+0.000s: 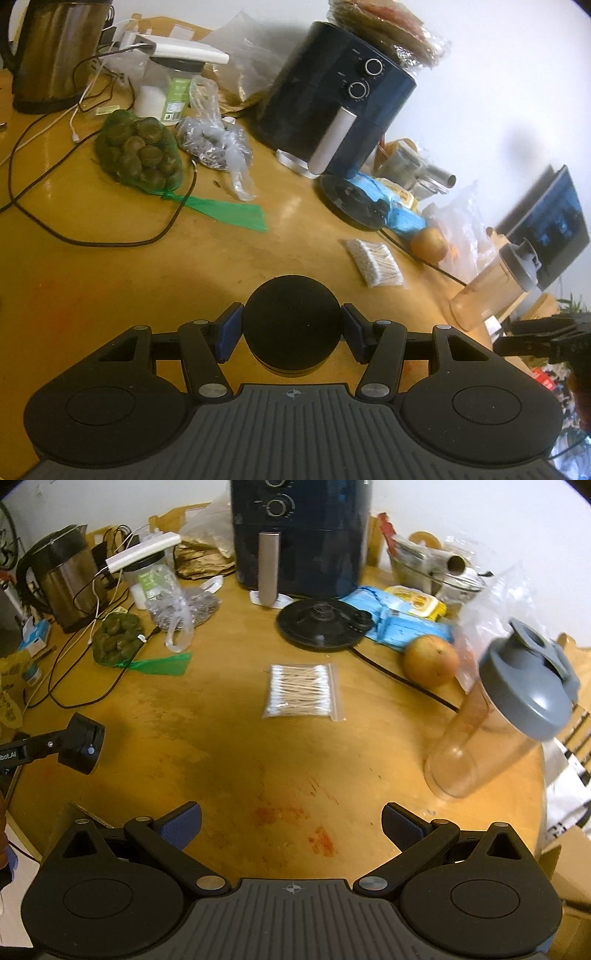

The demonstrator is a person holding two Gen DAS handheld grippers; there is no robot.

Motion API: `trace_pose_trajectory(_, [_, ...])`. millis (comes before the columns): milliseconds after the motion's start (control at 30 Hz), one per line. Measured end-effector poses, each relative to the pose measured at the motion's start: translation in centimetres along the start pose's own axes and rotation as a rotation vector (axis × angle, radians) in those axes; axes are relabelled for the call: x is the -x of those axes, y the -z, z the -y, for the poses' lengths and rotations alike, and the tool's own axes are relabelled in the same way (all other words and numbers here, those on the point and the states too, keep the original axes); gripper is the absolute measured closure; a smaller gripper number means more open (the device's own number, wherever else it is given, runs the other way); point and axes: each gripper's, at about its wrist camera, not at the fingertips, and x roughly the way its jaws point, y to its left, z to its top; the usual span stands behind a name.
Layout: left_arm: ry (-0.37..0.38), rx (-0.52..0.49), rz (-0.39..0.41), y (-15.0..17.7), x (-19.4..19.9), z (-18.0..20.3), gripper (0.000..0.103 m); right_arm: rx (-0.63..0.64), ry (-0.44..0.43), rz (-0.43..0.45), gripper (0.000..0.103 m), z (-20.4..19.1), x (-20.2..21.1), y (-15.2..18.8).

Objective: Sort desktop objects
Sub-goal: 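Lift the black roll with the left tool while the right tool approaches the cotton swab bag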

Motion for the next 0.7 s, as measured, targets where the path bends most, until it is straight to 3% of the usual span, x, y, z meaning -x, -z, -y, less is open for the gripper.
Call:
trace_pose_trajectory(333, [-0.022, -0.061, -0.014, -1.7, 1.8, 2.2, 0.047, 0.008, -0.012, 0.002, 0.000, 0.6, -0.6, -1.1])
trace_pose_trajectory(700, [-0.046, -0.210, -0.135, -3.6, 1.1, 7.5, 0.047, -0.030, -0.044, 0.032, 0.000, 3.3, 0.2, -0.2])
